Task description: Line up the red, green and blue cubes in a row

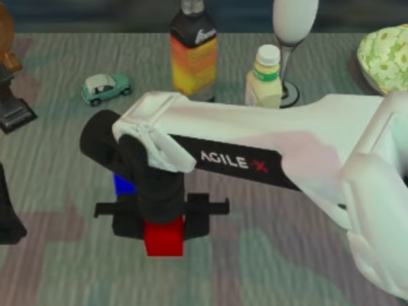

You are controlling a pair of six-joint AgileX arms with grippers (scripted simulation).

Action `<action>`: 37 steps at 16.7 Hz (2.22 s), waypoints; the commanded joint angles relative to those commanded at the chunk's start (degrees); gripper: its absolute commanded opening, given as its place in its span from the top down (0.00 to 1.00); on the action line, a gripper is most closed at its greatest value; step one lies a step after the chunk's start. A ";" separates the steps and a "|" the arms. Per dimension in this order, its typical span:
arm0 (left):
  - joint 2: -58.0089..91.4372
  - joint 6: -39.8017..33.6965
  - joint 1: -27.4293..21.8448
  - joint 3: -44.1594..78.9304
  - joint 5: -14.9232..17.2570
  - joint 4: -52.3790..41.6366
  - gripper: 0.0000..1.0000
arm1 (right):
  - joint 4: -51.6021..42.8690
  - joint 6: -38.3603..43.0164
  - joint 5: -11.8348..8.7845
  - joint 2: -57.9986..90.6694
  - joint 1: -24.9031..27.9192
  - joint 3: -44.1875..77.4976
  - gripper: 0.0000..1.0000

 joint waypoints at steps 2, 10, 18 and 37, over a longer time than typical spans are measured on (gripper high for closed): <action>0.00 0.00 0.00 0.00 0.00 0.00 0.00 | 1.39 -0.01 0.06 0.40 0.13 -1.27 1.00; 0.00 0.00 0.00 0.00 0.00 0.00 0.00 | 1.39 -0.01 0.06 0.40 0.13 -1.27 0.62; 0.00 0.00 0.00 0.00 0.00 0.00 0.00 | 1.39 -0.01 0.06 0.40 0.13 -1.27 0.02; 0.00 0.00 0.00 0.00 0.00 0.00 0.00 | -12.46 0.08 0.02 -2.41 0.71 9.78 0.00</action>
